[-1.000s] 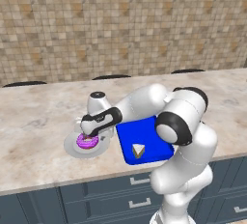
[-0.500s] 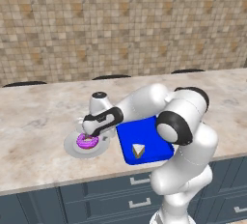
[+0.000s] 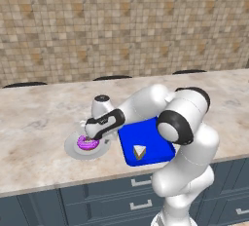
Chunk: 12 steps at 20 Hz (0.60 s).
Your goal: Move the dessert items from the plates to the tray.
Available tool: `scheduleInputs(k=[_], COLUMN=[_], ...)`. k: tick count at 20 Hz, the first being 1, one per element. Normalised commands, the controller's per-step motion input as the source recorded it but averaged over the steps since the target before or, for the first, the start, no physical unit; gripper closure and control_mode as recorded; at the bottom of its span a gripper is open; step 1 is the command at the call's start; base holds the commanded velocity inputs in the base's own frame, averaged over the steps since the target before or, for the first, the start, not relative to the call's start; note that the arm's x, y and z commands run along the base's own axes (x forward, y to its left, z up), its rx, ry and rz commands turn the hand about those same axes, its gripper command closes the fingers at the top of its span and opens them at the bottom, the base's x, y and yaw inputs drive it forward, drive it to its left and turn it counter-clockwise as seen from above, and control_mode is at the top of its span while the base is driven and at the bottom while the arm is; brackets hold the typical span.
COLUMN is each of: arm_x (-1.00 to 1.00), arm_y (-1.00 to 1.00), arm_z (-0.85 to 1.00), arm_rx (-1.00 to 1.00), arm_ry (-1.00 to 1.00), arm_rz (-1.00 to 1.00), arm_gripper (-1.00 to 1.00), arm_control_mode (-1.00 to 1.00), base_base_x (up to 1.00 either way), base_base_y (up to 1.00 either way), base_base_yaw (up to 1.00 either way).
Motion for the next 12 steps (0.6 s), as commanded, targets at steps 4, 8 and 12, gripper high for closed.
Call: scheduleInputs(k=[4,8,12], arm_x=[0.00,0.00,0.00], arm_y=[0.00,0.00,0.00], arm_z=[-0.12,-0.18,-0.18], arm_rx=[0.00,0.00,0.00], arm_ry=[0.00,0.00,0.00], arm_rz=[0.00,0.00,0.00], arm_gripper=[-1.00,-1.00,-1.00], arm_control_mode=[-1.00,-1.00,-1.00], base_base_x=[0.00,0.00,0.00], base_base_y=[0.00,0.00,0.00], base_base_yaw=[0.00,0.00,0.00])
